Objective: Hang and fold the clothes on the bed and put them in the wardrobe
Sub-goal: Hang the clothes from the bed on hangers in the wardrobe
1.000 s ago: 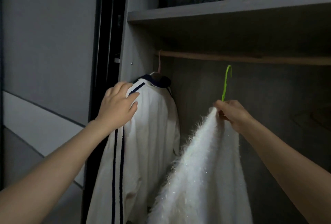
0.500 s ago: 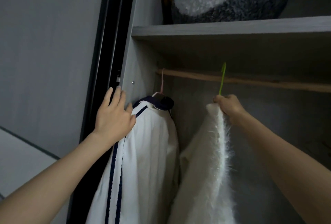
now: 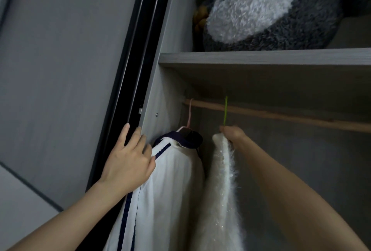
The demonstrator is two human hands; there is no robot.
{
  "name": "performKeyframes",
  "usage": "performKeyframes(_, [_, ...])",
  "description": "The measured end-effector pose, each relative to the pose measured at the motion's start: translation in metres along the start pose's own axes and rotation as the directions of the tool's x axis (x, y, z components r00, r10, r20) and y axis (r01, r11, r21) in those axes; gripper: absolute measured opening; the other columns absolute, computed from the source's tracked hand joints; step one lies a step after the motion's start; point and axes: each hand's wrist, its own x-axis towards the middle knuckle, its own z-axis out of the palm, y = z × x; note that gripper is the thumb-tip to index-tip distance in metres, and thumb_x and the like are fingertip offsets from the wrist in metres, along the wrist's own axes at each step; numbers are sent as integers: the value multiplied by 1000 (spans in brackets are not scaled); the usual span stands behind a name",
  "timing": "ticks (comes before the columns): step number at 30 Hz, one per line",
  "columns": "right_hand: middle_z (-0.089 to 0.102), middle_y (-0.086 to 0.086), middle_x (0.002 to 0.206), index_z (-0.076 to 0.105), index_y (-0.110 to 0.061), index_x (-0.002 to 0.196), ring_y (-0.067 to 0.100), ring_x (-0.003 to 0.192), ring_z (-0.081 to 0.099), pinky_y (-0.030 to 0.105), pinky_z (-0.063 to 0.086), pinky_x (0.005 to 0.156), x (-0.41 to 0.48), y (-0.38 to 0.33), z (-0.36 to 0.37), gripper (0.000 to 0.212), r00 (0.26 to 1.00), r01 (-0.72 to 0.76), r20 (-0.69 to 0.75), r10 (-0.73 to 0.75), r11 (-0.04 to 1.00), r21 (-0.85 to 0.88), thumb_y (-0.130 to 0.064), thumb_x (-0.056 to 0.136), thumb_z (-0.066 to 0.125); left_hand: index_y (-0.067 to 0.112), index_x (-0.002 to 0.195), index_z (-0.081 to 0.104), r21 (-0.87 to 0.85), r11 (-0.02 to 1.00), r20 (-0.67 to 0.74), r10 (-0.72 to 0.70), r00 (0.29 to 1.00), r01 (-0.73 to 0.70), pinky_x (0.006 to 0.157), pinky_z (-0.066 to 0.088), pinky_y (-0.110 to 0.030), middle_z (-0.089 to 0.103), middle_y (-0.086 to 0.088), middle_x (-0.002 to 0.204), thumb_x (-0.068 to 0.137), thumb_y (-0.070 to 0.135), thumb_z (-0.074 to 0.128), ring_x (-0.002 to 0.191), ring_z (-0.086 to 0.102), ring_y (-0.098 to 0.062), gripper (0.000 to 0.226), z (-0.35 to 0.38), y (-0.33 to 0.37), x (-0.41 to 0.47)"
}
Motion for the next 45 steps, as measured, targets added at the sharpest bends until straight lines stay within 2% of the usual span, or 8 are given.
performKeyframes(9, [52, 24, 127, 40, 8, 131, 36, 115, 53, 35, 44, 87, 8, 4, 49, 49, 997, -3, 78, 8, 998, -63, -23, 95, 50, 3, 74, 73, 16, 1000, -42, 2, 999, -2, 106, 23, -51, 70, -17, 91, 83, 29, 37, 101, 63, -34, 46, 2, 1, 0])
performKeyframes(22, [52, 23, 127, 44, 6, 128, 35, 118, 50, 29, 37, 80, 20, -6, 76, 46, 990, 75, 136, -41, 964, -254, -29, 98, 44, 7, 77, 74, 65, 998, -24, 16, 1000, -14, 108, 20, -50, 70, -13, 87, 92, 36, 34, 102, 62, -32, 52, -2, -1, -1])
performKeyframes(26, [56, 14, 98, 57, -2, 106, 29, 99, 56, 27, 36, 73, 14, 6, 51, 42, 964, 248, 185, -191, 894, -373, -40, 98, 43, 7, 82, 73, -46, 999, -34, -11, 999, 9, 109, 18, -49, 70, -9, 81, 93, 35, 33, 98, 64, -30, 50, -9, 1, 0])
performKeyframes(30, [56, 15, 86, 54, -11, 67, 29, 80, 56, 29, 35, 60, -5, 24, 14, 43, 899, 433, 244, -364, 652, -623, -38, 97, 41, 6, 82, 74, -359, 932, -149, -120, 982, 59, 110, 14, -47, 71, -7, 77, 88, 28, 40, 94, 67, -28, 41, -28, 26, 3])
performKeyframes(34, [54, 22, 116, 66, 1, 97, 36, 108, 51, 35, 42, 85, -23, 50, -40, 34, 864, 430, 231, -447, 417, -801, -25, 94, 44, 11, 72, 72, -508, 858, -181, -20, 983, -76, 105, 26, -47, 68, -3, 71, 84, 28, 43, 84, 66, -25, 36, -48, 89, 17])
performKeyframes(38, [52, 16, 119, 64, -2, 106, 32, 112, 44, 36, 36, 86, -44, 69, -109, 34, 857, 343, 204, -473, 228, -911, -26, 94, 43, 13, 69, 72, -594, 799, -54, 74, 996, -92, 91, 46, -46, 68, -5, 72, 80, 31, 40, 77, 64, -27, 38, -48, 143, 30])
performKeyframes(42, [50, 12, 122, 59, -7, 111, 31, 114, 42, 39, 33, 87, -85, 94, -195, 34, 890, 161, 176, -421, -72, -984, -30, 95, 39, 14, 64, 70, -700, 711, 44, 144, 989, -73, 78, 50, -42, 67, -5, 67, 77, 34, 37, 71, 63, -28, 41, -48, 209, 42])
performKeyframes(45, [48, 12, 121, 58, -8, 112, 31, 114, 40, 39, 33, 87, -118, 104, -248, 33, 938, 39, 98, -334, -181, -983, -30, 96, 39, 12, 60, 68, -775, 626, 41, 180, 983, -82, 68, 51, -38, 65, -7, 63, 75, 33, 39, 66, 63, -27, 39, -56, 253, 49])
